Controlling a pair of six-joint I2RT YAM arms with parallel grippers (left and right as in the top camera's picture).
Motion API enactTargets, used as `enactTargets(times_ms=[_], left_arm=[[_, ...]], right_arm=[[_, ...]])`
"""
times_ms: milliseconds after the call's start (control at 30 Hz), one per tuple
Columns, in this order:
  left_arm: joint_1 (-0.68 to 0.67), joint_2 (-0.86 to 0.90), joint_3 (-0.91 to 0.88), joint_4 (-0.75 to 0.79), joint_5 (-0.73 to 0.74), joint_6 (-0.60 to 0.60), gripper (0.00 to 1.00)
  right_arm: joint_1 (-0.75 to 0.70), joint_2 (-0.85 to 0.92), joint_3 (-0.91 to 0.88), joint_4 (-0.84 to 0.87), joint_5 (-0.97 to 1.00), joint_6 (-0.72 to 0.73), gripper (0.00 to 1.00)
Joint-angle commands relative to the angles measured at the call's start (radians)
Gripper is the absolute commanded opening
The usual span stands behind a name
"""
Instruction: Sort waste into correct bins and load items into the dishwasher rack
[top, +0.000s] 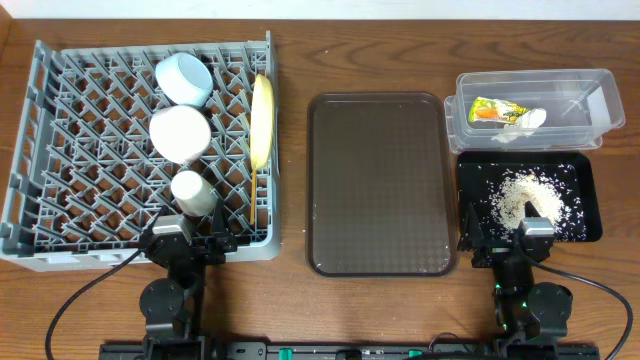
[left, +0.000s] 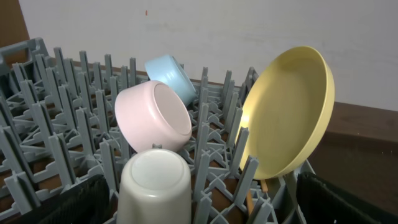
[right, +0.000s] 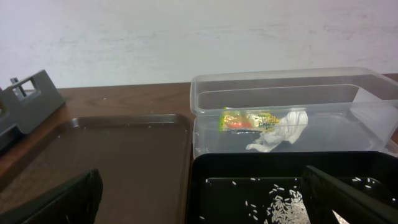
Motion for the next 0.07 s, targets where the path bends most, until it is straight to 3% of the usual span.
enactTargets(times_ms=[0, 33], left_arm=[[-0.005, -0.006, -0.015, -0.037, -0.001, 0.013, 0.97], [-0.005, -0.006, -0.015, -0.037, -0.001, 0.013, 0.97]], right_arm=[[0.008, -0.002, -0.001, -0.004, 0.003, -0.008, 0.99], [0.008, -0.002, -0.001, -0.004, 0.003, -0.009, 0.99]])
